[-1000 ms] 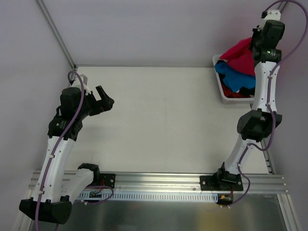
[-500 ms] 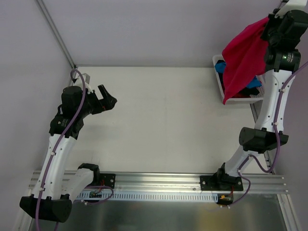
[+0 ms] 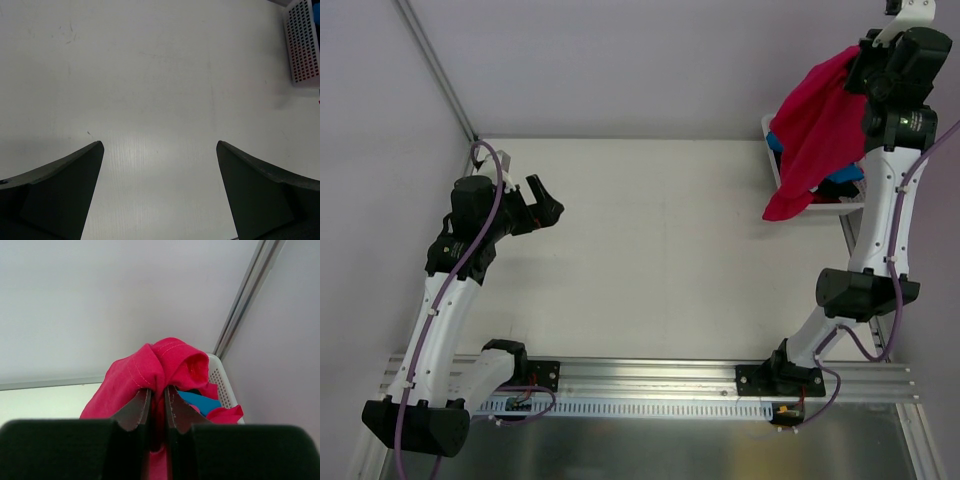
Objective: Fold and stack the t-shirts
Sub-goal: Move the tshirt to the center of the board
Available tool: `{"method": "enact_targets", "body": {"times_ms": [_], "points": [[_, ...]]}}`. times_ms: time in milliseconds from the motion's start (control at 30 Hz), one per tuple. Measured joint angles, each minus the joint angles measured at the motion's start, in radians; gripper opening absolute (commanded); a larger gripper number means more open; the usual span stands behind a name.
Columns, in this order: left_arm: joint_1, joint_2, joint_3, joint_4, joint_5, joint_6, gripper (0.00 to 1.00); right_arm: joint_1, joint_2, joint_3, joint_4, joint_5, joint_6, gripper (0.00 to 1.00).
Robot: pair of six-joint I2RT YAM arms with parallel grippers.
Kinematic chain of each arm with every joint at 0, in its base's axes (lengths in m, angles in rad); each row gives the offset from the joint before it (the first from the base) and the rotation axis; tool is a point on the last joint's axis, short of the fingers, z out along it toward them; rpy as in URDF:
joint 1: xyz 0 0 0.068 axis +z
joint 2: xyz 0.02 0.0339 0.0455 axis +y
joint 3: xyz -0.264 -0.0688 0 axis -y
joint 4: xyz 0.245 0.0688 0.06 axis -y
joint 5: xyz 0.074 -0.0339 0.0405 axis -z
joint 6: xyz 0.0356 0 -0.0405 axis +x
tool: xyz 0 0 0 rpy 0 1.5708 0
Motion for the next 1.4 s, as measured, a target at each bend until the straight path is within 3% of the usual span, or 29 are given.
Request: {"method": "enact_targets", "body": {"times_ms": [533,633,900,1067,1233,1400], "points": [[0.000,-0.006,0.000,0.000,-0.063,0.001,0.99,0.061,-0.040,-0.043,-0.009,-0.064,0.000,0.00],[0.000,-0.025,0.000,0.000,-0.104,-0.013,0.99,0.164,-0.033,-0.043,-0.023,-0.063,-0.001,0.00],[0.007,-0.076,-0.017,0.001,-0.225,-0.034,0.99,0.657,-0.014,-0.095,-0.084,-0.028,-0.004,0.00],[0.013,-0.102,-0.035,-0.003,-0.293,-0.034,0.99,0.815,-0.031,-0.280,-0.047,-0.017,0.029,0.00],[0.013,-0.146,-0.046,-0.008,-0.344,-0.032,0.99,0.846,-0.030,-0.490,0.028,-0.018,0.084,0.00],[0.013,-0.176,-0.052,-0.012,-0.368,-0.021,0.99,0.855,-0.003,-0.759,0.230,-0.032,0.129,0.00]]}}
